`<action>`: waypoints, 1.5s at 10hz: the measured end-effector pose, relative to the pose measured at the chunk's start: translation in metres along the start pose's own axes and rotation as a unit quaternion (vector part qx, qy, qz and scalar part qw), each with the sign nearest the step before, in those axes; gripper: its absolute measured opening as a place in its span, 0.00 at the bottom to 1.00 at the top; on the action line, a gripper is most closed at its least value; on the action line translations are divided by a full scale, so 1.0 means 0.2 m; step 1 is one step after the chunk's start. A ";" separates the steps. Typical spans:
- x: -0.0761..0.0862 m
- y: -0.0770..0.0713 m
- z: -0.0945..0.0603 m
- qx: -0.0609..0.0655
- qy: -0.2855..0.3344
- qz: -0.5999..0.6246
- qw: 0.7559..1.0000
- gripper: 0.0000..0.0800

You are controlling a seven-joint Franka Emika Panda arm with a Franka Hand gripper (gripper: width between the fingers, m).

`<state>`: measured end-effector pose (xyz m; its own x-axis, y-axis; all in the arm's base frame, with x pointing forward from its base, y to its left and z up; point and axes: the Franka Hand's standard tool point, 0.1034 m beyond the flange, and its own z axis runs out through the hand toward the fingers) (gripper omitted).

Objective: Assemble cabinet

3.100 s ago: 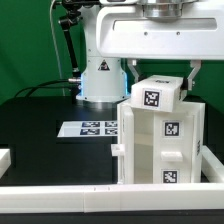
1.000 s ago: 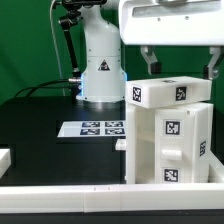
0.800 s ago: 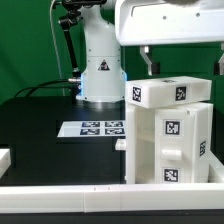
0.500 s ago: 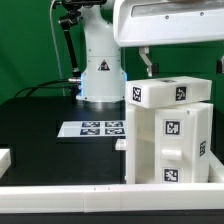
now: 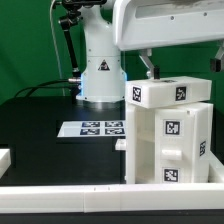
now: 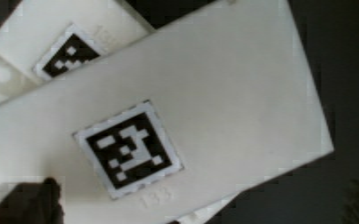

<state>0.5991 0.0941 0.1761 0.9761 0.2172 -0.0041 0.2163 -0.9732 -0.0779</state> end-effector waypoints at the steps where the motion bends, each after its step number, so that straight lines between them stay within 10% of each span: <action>1: 0.00 0.00 0.00 -0.001 0.000 -0.064 0.998 1.00; 10: 0.00 0.03 0.00 -0.010 -0.004 -0.423 0.906 1.00; 15: -0.02 0.08 0.03 -0.025 -0.034 -0.637 0.770 1.00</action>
Offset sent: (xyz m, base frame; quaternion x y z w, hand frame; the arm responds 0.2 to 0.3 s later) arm 0.0029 0.0098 0.0032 0.0233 -0.0143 -0.2803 0.9595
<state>0.5983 0.0786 0.1696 -0.0316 0.9995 -0.0076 0.9992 0.0314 -0.0231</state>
